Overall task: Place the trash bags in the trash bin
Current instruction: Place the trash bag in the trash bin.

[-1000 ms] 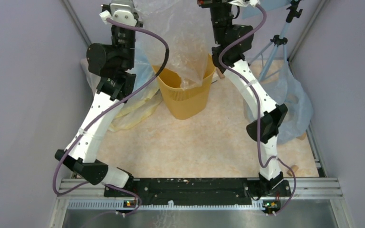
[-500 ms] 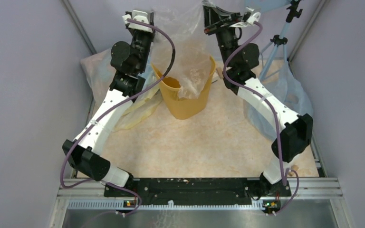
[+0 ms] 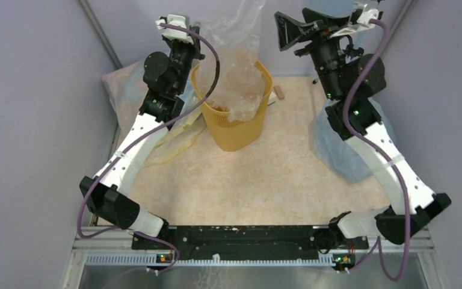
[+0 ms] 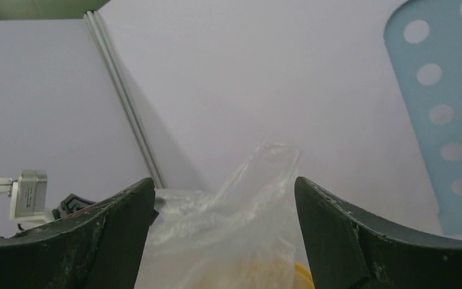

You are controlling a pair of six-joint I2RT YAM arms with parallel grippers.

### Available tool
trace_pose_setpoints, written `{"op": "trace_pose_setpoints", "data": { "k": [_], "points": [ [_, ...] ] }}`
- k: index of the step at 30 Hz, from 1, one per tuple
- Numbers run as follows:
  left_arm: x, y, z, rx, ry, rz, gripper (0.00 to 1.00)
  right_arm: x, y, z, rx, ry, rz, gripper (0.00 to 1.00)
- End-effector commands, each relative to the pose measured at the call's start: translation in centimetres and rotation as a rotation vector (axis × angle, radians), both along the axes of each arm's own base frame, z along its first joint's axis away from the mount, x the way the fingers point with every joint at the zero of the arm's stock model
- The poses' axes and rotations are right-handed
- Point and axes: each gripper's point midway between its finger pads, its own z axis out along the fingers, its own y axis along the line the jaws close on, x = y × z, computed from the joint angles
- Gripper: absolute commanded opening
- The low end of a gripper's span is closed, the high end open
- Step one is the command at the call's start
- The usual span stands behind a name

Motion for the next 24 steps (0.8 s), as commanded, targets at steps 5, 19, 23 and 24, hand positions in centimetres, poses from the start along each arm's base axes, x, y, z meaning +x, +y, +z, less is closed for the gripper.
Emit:
{"op": "trace_pose_setpoints", "data": {
  "k": [5, 19, 23, 24],
  "points": [
    [-1.9, 0.0, 3.4, -0.043, -0.081, -0.066, 0.00, -3.0, -3.2, -9.8, -0.149, 0.319, -0.037, 0.67],
    [-4.0, 0.0, 5.8, -0.049, -0.129, -0.115, 0.00, -5.2, 5.7, -23.8, -0.490, 0.705, 0.335, 0.00],
    [-4.1, 0.1, 5.8, -0.046, -0.129, -0.113, 0.00, -5.0, 8.0, -25.4, -0.546, 0.731, 0.326, 0.00],
    [-4.1, 0.1, 5.8, -0.045, -0.128, -0.113, 0.00, -4.6, 8.2, -25.6, -0.545, 0.742, 0.316, 0.00]
  ]
}}
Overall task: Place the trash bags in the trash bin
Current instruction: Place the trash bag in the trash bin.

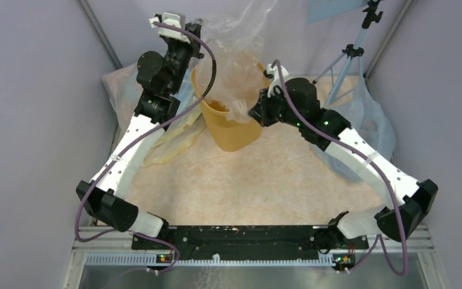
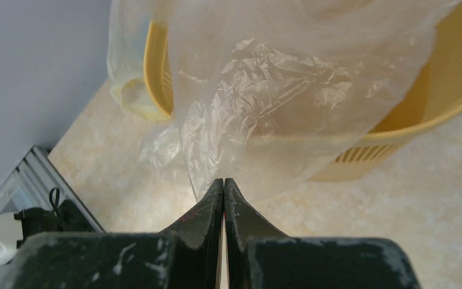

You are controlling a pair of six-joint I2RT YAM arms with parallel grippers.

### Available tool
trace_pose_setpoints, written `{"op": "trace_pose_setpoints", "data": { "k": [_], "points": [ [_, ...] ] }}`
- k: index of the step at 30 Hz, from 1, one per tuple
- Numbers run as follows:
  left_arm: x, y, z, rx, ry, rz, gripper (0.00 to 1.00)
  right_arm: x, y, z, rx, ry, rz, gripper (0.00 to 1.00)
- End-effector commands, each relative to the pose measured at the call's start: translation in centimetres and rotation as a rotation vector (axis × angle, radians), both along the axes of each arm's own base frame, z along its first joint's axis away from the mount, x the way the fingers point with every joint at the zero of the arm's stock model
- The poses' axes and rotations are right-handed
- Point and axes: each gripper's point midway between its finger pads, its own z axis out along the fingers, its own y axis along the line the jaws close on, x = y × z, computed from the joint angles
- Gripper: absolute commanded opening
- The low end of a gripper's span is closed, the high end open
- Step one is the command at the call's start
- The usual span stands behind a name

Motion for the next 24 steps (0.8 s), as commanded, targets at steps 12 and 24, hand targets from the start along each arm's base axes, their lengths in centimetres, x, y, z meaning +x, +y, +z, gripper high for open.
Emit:
{"op": "trace_pose_setpoints", "data": {
  "k": [12, 24],
  "points": [
    [-3.8, 2.1, 5.1, -0.036, -0.118, 0.009, 0.00, 5.8, 2.0, 1.7, -0.070, -0.051, -0.172, 0.00],
    [-3.8, 2.5, 5.2, -0.030, -0.118, 0.023, 0.00, 6.9, 2.2, 2.2, -0.107, -0.085, -0.178, 0.00]
  ]
}}
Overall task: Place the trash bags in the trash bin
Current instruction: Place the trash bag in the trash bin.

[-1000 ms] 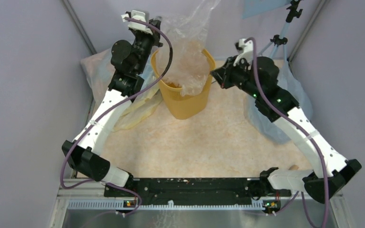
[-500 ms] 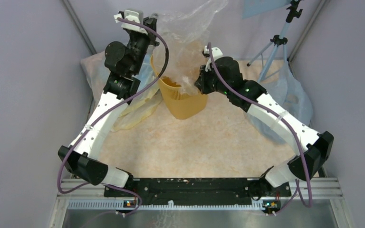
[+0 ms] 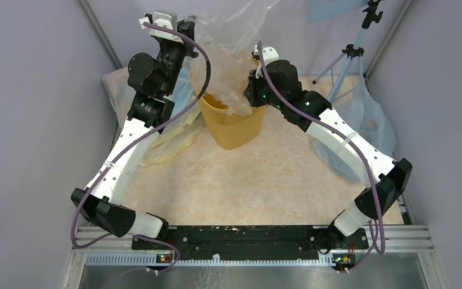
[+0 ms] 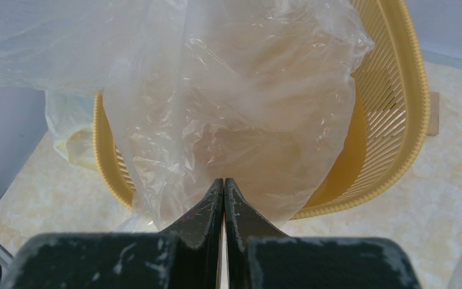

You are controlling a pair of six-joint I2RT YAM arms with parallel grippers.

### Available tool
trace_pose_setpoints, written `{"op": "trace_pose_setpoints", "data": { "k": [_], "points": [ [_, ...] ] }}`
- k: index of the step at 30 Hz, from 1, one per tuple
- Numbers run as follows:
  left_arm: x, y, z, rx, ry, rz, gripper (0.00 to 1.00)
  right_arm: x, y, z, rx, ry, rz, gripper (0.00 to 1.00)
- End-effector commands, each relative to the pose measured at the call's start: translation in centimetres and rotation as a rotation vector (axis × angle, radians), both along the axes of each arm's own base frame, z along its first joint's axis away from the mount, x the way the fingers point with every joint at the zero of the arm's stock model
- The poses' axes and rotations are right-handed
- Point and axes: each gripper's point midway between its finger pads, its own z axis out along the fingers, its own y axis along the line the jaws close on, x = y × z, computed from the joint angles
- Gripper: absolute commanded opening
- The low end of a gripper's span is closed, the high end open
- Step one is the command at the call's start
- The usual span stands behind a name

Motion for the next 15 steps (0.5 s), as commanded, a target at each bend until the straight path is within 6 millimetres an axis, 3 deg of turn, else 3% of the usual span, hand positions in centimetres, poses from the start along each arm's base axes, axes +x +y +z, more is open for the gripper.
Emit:
{"op": "trace_pose_setpoints", "data": {
  "k": [1, 7, 15],
  "points": [
    [-1.6, 1.2, 2.8, -0.021, -0.066, 0.013, 0.00, 1.1, 0.0, 1.3, -0.022, -0.039, -0.016, 0.00],
    [0.0, 1.8, 1.3, -0.020, -0.033, 0.065, 0.00, 3.5, 1.3, -0.8, -0.112, 0.006, -0.031, 0.00],
    [3.0, 2.1, -1.6, -0.030, 0.072, 0.080, 0.00, 7.3, 1.0, -5.7, -0.211, 0.081, -0.103, 0.00]
  ]
}}
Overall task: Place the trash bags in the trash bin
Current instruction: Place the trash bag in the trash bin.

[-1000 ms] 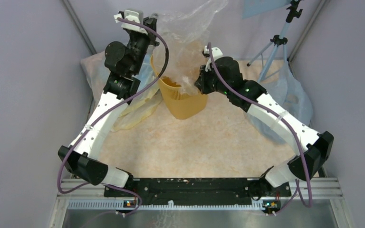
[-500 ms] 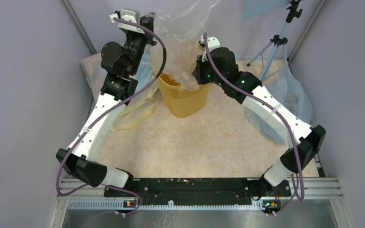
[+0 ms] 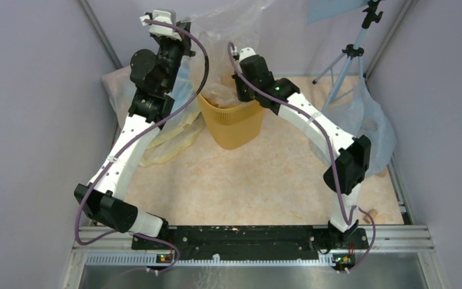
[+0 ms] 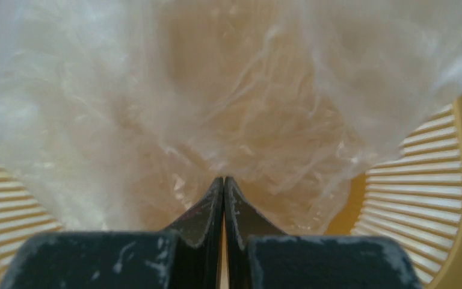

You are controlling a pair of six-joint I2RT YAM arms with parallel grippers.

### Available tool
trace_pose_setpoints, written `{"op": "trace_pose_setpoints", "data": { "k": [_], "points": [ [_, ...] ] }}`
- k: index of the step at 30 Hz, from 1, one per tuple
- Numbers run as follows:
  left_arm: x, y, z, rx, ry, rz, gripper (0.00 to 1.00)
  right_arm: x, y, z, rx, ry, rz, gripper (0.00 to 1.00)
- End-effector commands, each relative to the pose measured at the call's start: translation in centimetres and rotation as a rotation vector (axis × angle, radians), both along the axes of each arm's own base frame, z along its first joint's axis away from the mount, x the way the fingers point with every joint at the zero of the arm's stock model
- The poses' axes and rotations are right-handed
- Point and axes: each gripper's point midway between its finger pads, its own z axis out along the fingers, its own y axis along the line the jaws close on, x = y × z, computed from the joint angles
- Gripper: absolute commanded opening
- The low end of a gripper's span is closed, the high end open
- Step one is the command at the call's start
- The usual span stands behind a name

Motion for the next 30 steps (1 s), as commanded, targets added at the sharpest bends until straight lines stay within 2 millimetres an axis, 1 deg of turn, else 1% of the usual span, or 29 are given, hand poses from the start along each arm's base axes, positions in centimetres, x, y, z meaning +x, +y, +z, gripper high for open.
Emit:
{"op": "trace_pose_setpoints", "data": {
  "k": [1, 2, 3, 5, 6, 8, 9, 11, 12, 14, 17, 19, 21, 22, 24, 25, 26, 27, 29, 30],
  "points": [
    [1.5, 0.5, -0.5, -0.030, 0.044, 0.015, 0.00, 1.9, -1.4, -0.4, -0.029, 0.007, -0.053, 0.00],
    [1.9, 0.5, -0.9, -0.030, 0.063, 0.014, 0.00, 2.2, -1.5, 0.0, -0.028, 0.005, -0.059, 0.00],
    [2.3, 0.5, -1.3, -0.028, 0.077, 0.011, 0.00, 2.2, -1.7, 0.9, -0.023, -0.002, -0.062, 0.00],
    [2.7, 0.6, -1.9, -0.022, 0.095, 0.014, 0.00, 2.0, -2.1, 3.2, -0.007, -0.034, -0.058, 0.00],
    [2.9, 0.8, -2.0, -0.020, 0.099, 0.018, 0.00, 1.6, -2.3, 5.0, 0.015, -0.062, -0.052, 0.00],
    [3.1, 0.8, -2.2, -0.040, 0.110, 0.009, 0.00, 0.7, -2.8, 7.3, 0.045, -0.100, -0.035, 0.00],
    [3.1, 0.9, -2.2, -0.044, 0.113, 0.006, 0.00, 0.1, -3.0, 8.3, 0.054, -0.115, -0.025, 0.00],
    [3.0, 0.9, -2.4, -0.050, 0.121, -0.003, 0.00, -0.9, -3.6, 9.6, 0.070, -0.131, -0.014, 0.00],
    [3.0, 0.8, -2.4, -0.051, 0.123, -0.007, 0.00, -1.4, -3.7, 10.0, 0.079, -0.135, 0.005, 0.00],
    [2.8, 0.8, -2.5, -0.054, 0.126, -0.015, 0.00, -2.8, -3.1, 10.3, 0.099, -0.130, 0.075, 0.02],
    [2.7, 0.9, -2.5, -0.061, 0.129, -0.016, 0.00, -4.7, -1.6, 9.3, 0.105, -0.075, 0.202, 0.01],
    [2.5, 0.9, -2.3, -0.065, 0.127, -0.022, 0.00, -4.9, -1.8, 8.7, 0.081, -0.057, 0.199, 0.00],
    [2.1, 0.8, -2.2, -0.067, 0.127, -0.035, 0.00, -4.5, -2.6, 8.8, 0.069, -0.074, 0.149, 0.00],
    [2.0, 0.8, -2.1, -0.068, 0.127, -0.039, 0.00, -4.5, -3.2, 9.3, 0.067, -0.097, 0.128, 0.01],
    [1.5, 0.7, -2.1, -0.069, 0.127, -0.057, 0.00, -4.7, -3.8, 11.0, 0.084, -0.143, 0.118, 0.11],
    [1.2, 0.5, -2.2, -0.065, 0.128, -0.071, 0.00, -5.0, -4.1, 12.1, 0.094, -0.165, 0.114, 0.14],
    [0.9, 0.2, -2.5, -0.056, 0.129, -0.091, 0.00, -5.1, -4.5, 13.0, 0.101, -0.181, 0.104, 0.16],
    [0.7, 0.1, -3.0, -0.056, 0.138, -0.098, 0.00, -5.3, -4.9, 13.9, 0.108, -0.198, 0.090, 0.18],
    [0.0, 0.2, -3.3, -0.058, 0.144, -0.109, 0.00, -5.6, -5.8, 15.7, 0.122, -0.230, 0.064, 0.22],
    [-0.2, 0.2, -3.6, -0.059, 0.150, -0.114, 0.00, -5.7, -6.2, 16.5, 0.132, -0.245, 0.049, 0.26]
  ]
}}
